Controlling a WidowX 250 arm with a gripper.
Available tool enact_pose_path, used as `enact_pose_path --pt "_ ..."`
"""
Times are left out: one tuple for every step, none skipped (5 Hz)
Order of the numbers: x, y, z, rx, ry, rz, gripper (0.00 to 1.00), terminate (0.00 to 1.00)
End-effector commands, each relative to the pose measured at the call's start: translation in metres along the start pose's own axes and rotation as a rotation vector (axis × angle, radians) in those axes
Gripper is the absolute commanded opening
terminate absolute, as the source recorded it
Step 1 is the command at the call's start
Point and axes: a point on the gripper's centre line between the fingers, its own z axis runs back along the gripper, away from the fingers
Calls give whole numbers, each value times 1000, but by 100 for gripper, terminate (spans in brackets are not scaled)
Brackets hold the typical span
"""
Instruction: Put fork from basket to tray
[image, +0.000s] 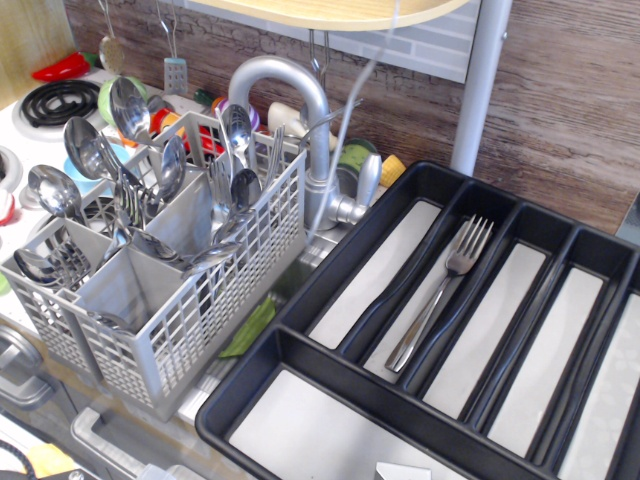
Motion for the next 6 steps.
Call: enact_pose_path --pt "-3 -3 -7 -136 -115 -60 0 0" --pt "-5 -5 -26 -266 -53 -28 0 0" --pt "-7 -11 -40 -304 -34 -41 0 0" --pt "-5 -11 -51 -306 -46 -76 0 0" --pt "-6 -14 -60 -247 -106 -130 0 0" --pt "-4 -13 -66 -224 -126 -164 0 0"
